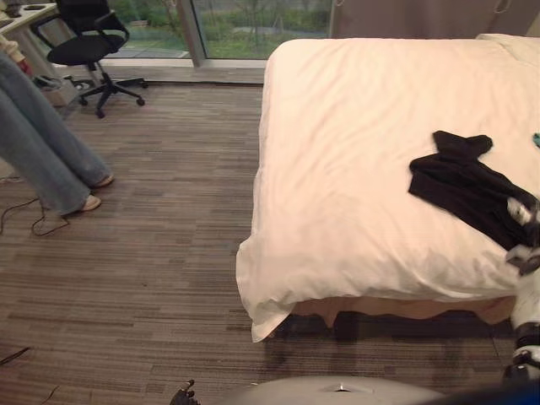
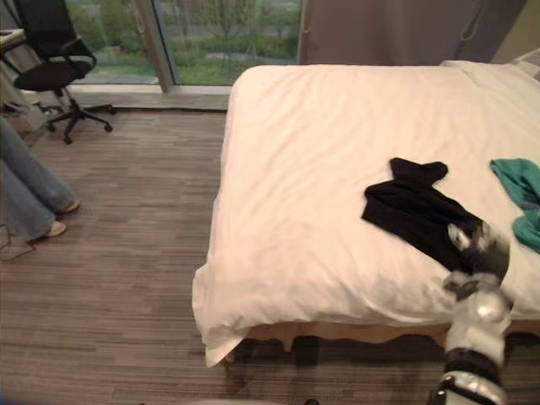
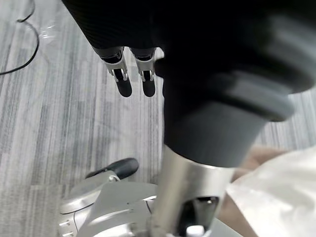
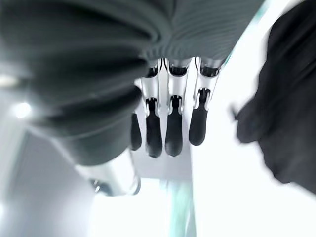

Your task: Tidy the bed and pick cloth on bed and put in laundry

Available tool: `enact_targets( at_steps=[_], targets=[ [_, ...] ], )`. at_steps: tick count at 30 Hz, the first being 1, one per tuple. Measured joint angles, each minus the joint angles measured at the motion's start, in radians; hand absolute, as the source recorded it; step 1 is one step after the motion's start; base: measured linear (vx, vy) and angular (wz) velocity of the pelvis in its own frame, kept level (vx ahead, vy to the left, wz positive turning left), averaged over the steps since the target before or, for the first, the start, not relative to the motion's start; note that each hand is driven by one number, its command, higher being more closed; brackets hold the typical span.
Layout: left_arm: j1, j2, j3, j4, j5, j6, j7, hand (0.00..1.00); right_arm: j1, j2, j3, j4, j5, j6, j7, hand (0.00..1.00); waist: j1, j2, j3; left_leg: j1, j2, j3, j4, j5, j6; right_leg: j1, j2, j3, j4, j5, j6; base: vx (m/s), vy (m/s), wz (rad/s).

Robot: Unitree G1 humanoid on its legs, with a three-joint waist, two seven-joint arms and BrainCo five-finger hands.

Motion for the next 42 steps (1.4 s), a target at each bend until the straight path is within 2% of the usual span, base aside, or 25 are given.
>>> enact_targets(
  at_steps=[1,3,4,7,9,10,12,13,15,17,20,22,25,30,34,38,40,42],
  targets=[
    [0.024,-0.005,0.005,0.0,-0.007,-0.022,0.007,0.0,0.0,0.021,0.017,-0.095,0.015,-0.014,0.061,1.0,0.0,-0.014,0.005,0.001,0.0,-0.003,0.001,0.0,0.0,0.009,-0.001,-0.005,0.0,0.0,0.0,0.04,-0.013,0.08],
    [0.039,-0.016,0.013,0.003,-0.007,-0.049,0.011,0.0,0.0,0.063,0.078,-0.191,0.012,-0.022,0.104,1.0,-0.002,-0.029,0.014,0.001,-0.004,-0.021,0.007,0.0,0.0,0.018,-0.006,-0.014,0.0,0.001,0.0,0.0,-0.015,0.12],
    [0.039,-0.015,0.031,0.003,-0.007,-0.065,0.018,0.0,-0.002,0.103,0.134,-0.236,0.008,-0.023,0.119,1.0,0.003,-0.039,0.016,-0.001,-0.006,-0.027,0.016,0.0,0.0,0.023,-0.01,-0.022,0.0,0.001,0.001,-0.03,-0.014,0.15],
    [0.036,-0.025,0.032,0.003,-0.011,-0.088,0.03,0.0,-0.042,0.208,0.281,-0.275,-0.052,-0.017,0.138,1.0,0.01,-0.041,0.016,-0.002,-0.016,-0.051,0.019,0.005,0.009,0.038,-0.022,-0.046,0.0,0.004,0.003,-0.05,-0.011,0.22],
    [0.033,-0.03,0.031,0.001,-0.023,-0.093,0.03,0.0,-0.085,0.267,0.391,-0.283,-0.098,0.013,0.137,1.0,0.015,-0.035,0.025,-0.001,-0.017,-0.072,0.02,0.008,0.012,0.05,-0.027,-0.06,0.0,0.007,0.007,-0.08,-0.014,0.31],
    [0.03,-0.032,0.03,-0.008,-0.04,-0.088,0.029,0.0,-0.1,0.294,0.439,-0.297,-0.126,0.044,0.133,1.0,0.031,-0.034,0.03,-0.002,-0.017,-0.08,0.019,0.009,0.014,0.054,-0.028,-0.065,0.0,0.007,0.007,-0.11,-0.018,0.18],
    [-0.004,-0.037,0.032,-0.022,-0.057,-0.043,0.025,0.0,-0.162,0.347,0.567,-0.326,-0.164,0.144,0.122,1.0,0.075,-0.034,0.048,-0.023,-0.017,-0.107,0.033,0.01,0.02,0.054,-0.029,-0.085,0.001,0.006,0.007,-0.13,-0.026,0.31],
    [-0.012,-0.036,0.033,-0.031,-0.07,-0.031,0.019,0.0,-0.183,0.361,0.594,-0.323,-0.164,0.167,0.119,1.0,0.085,-0.035,0.053,-0.034,-0.017,-0.119,0.04,0.011,0.022,0.053,-0.029,-0.095,0.003,0.006,0.007,-0.13,-0.04,0.48],
    [-0.047,-0.03,0.033,-0.041,-0.089,0.0,-0.013,0.0,-0.286,0.423,0.667,-0.28,-0.163,0.229,0.082,1.0,0.118,-0.032,0.1,-0.064,-0.016,-0.159,0.073,0.015,0.026,0.046,-0.033,-0.124,0.049,-0.01,-0.008,-0.13,-0.022,0.47],
    [-0.079,-0.023,0.038,-0.062,-0.094,0.009,-0.033,0.0,-0.378,0.467,0.7,-0.216,-0.162,0.241,0.043,1.0,0.136,-0.036,0.134,-0.119,-0.014,-0.191,0.106,0.015,0.027,0.001,-0.044,-0.147,0.112,-0.037,-0.014,-0.17,-0.008,0.44],
    [-0.138,-0.005,0.037,-0.11,-0.131,0.009,-0.084,0.0,-0.55,0.505,0.706,-0.109,-0.161,0.239,-0.013,1.0,0.176,-0.043,0.239,-0.243,-0.004,-0.221,0.172,0.031,0.025,-0.122,-0.063,-0.166,0.221,-0.067,-0.039,-0.17,-0.012,0.36],
    [-0.171,-0.004,0.048,-0.138,-0.159,-0.005,-0.096,0.0,-0.657,0.505,0.706,-0.043,-0.161,0.229,-0.038,1.0,0.202,-0.035,0.328,-0.322,-0.002,-0.239,0.213,0.043,0.025,-0.193,-0.072,-0.171,0.268,-0.073,-0.049,-0.17,-0.011,0.17],
    [-0.26,0.002,0.078,-0.134,-0.191,-0.016,-0.057,0.0,-0.759,0.502,0.719,0.036,-0.162,0.226,-0.064,1.0,0.221,-0.03,0.386,-0.434,0.004,-0.245,0.251,0.059,0.025,-0.301,-0.08,-0.171,0.314,-0.075,-0.06,-0.17,-0.013,0.07],
    [-0.445,-0.037,0.026,-0.123,-0.241,-0.062,-0.028,0.0,-0.817,0.486,0.726,0.059,-0.164,0.226,-0.096,1.0,0.224,0.008,0.418,-0.615,-0.002,-0.239,0.365,0.048,0.039,-0.486,-0.118,-0.143,0.423,-0.084,-0.082,-0.09,0.023,-0.09],
    [-0.572,-0.076,-0.004,-0.092,-0.286,-0.061,0.012,0.0,-0.817,0.479,0.711,0.059,-0.203,0.234,-0.175,1.0,0.218,0.039,0.436,-0.744,0.004,-0.233,0.441,0.036,0.043,-0.635,-0.147,-0.111,0.529,-0.107,-0.1,-0.09,0.003,-0.12],
    [-0.66,-0.124,0.006,-0.124,-0.321,-0.02,0.057,0.0,-0.814,0.481,0.68,0.057,-0.201,0.267,-0.26,1.0,0.192,0.056,0.446,-0.865,0.026,-0.207,0.492,0.034,0.043,-0.777,-0.154,-0.087,0.602,-0.133,-0.108,-0.08,-0.02,-0.15],
    [-0.682,-0.154,0.044,-0.163,-0.331,0.013,0.086,0.0,-0.801,0.499,0.664,0.039,-0.177,0.274,-0.246,1.0,0.166,0.056,0.447,-0.917,0.05,-0.2,0.531,0.023,0.036,-0.828,-0.147,-0.078,0.629,-0.142,-0.117,-0.03,-0.031,-0.23],
    [-0.7,-0.176,0.061,-0.177,-0.354,0.045,0.094,0.0,-0.766,0.545,0.663,0.033,-0.161,0.275,-0.225,1.0,0.157,0.056,0.446,-0.934,0.065,-0.188,0.561,0.005,0.032,-0.855,-0.142,-0.06,0.654,-0.154,-0.128,0.0,-0.032,-0.26]
  ],
)
